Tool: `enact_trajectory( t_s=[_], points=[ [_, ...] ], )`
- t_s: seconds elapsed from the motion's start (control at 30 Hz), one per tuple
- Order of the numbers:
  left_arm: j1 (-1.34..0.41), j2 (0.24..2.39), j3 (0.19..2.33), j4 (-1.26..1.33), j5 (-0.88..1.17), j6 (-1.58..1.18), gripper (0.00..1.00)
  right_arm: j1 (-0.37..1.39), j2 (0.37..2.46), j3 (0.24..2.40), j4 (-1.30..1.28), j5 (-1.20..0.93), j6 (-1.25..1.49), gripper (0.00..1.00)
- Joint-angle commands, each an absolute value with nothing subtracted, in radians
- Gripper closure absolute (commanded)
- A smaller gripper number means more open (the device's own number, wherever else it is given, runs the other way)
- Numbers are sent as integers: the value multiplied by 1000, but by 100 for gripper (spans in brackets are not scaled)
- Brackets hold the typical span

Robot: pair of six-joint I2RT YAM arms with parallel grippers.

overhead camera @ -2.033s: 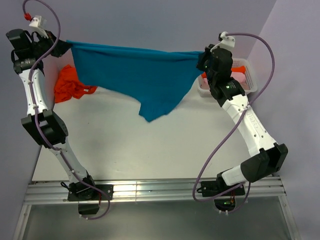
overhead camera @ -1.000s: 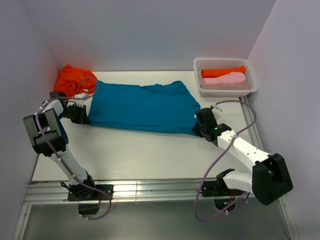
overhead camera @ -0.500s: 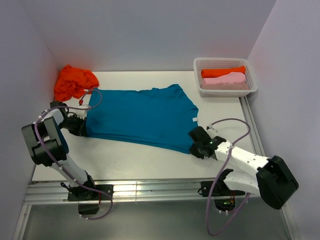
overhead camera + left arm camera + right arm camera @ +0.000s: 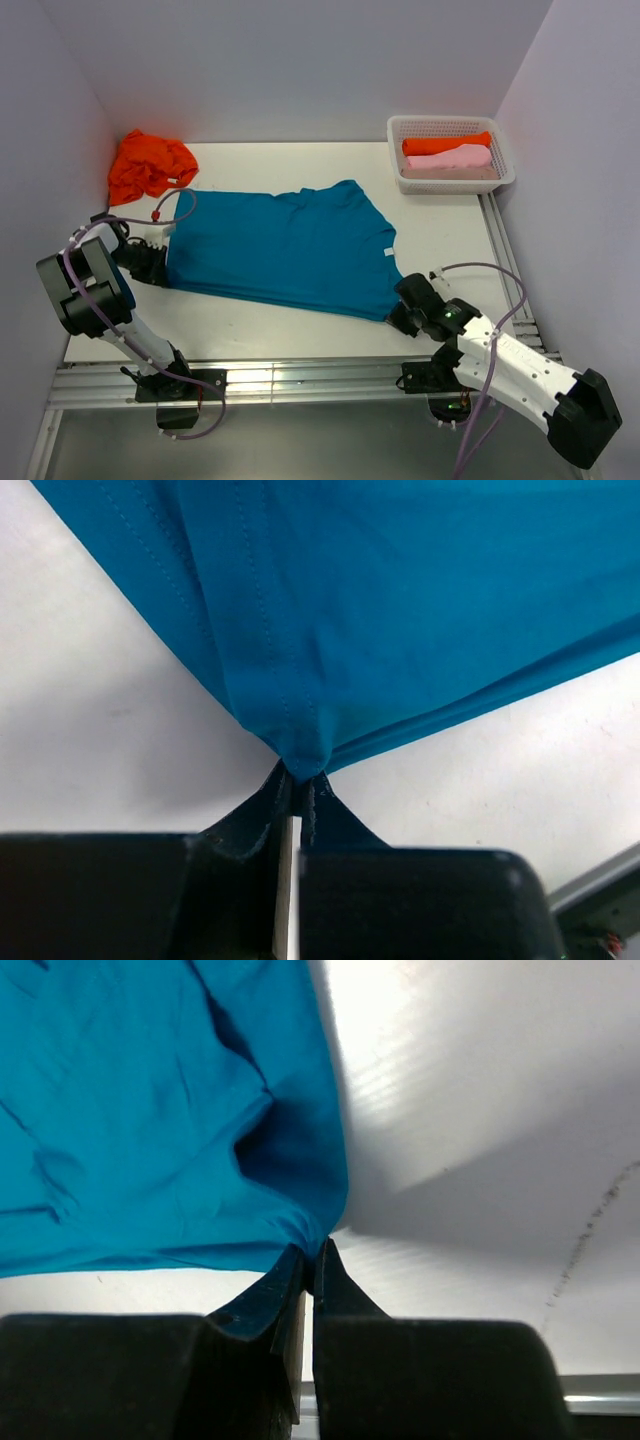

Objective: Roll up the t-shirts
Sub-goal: Fold the tshirt

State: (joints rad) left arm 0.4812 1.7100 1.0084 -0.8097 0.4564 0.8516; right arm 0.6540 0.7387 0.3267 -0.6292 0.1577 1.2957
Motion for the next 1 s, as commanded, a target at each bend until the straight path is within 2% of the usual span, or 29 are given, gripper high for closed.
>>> enact_trajectory(
  t_s=[0.0,0.1,0.2,0.3,0.57,0.7,0.8,0.97],
  points=[
    [503,1694,996,-871,390,916,91,660,698,299,-706,169,1312,95],
    [508,1693,1029,-905,408,925,68,660,675,299,-710,167,1307,72],
    [520,1701,1098,-975,445,942,55,663,646,311,-727,170,1299,59],
    [540,1707,1194,-1060,479,962,49,663,597,350,-765,187,1286,54],
    [560,1761,1397,-1195,521,965,46,663,564,486,-718,241,1223,53],
    [532,1793,1503,-1201,529,953,44,661,769,598,-643,299,1116,51],
    [470,1793,1497,-1119,479,934,43,638,941,673,-588,314,1040,51],
    [368,1830,1523,-1039,449,905,42,536,1103,683,-386,227,931,53]
  ],
)
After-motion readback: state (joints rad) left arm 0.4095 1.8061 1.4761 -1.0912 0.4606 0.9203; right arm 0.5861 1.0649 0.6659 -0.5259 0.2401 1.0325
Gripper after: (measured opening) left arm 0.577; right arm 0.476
